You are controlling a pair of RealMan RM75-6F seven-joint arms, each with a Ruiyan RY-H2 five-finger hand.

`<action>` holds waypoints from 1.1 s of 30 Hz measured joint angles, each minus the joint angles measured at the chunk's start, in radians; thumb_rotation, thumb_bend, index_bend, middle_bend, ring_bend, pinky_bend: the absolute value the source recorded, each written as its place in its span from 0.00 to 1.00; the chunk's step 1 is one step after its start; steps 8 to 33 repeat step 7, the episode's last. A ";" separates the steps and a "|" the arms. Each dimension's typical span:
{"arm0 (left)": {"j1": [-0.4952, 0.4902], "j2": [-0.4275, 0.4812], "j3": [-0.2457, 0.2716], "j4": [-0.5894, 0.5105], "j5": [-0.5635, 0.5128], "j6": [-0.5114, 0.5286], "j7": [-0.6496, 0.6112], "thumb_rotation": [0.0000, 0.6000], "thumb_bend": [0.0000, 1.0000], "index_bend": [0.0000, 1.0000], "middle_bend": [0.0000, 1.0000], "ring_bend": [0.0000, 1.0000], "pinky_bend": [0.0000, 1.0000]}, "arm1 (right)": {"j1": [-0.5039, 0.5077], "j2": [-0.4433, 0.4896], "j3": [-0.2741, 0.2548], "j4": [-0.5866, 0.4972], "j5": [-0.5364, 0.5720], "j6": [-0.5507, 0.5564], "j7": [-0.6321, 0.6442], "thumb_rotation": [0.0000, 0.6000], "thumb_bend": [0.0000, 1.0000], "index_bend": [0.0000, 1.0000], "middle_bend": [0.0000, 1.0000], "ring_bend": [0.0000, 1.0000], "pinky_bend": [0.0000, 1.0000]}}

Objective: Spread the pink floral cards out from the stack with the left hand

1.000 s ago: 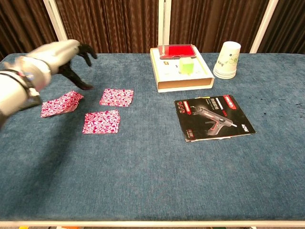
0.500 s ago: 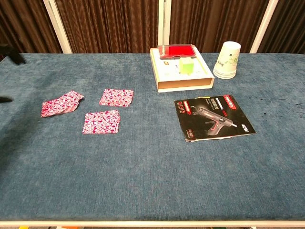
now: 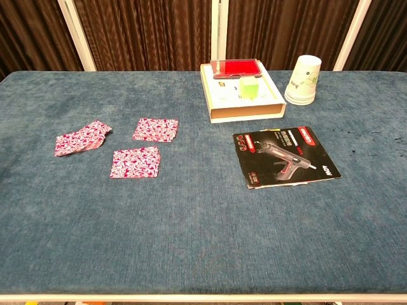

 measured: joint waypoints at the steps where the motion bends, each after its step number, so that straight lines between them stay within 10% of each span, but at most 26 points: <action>1: 0.012 0.000 0.004 0.009 0.005 0.007 -0.012 1.00 0.09 0.22 0.23 0.08 0.09 | -0.001 0.000 0.001 -0.001 0.000 0.003 -0.002 1.00 0.27 0.00 0.00 0.00 0.00; 33: 0.049 -0.004 0.009 0.041 0.036 0.015 -0.039 1.00 0.09 0.19 0.24 0.08 0.09 | -0.001 -0.003 -0.002 -0.005 -0.004 0.004 -0.015 1.00 0.27 0.00 0.00 0.00 0.00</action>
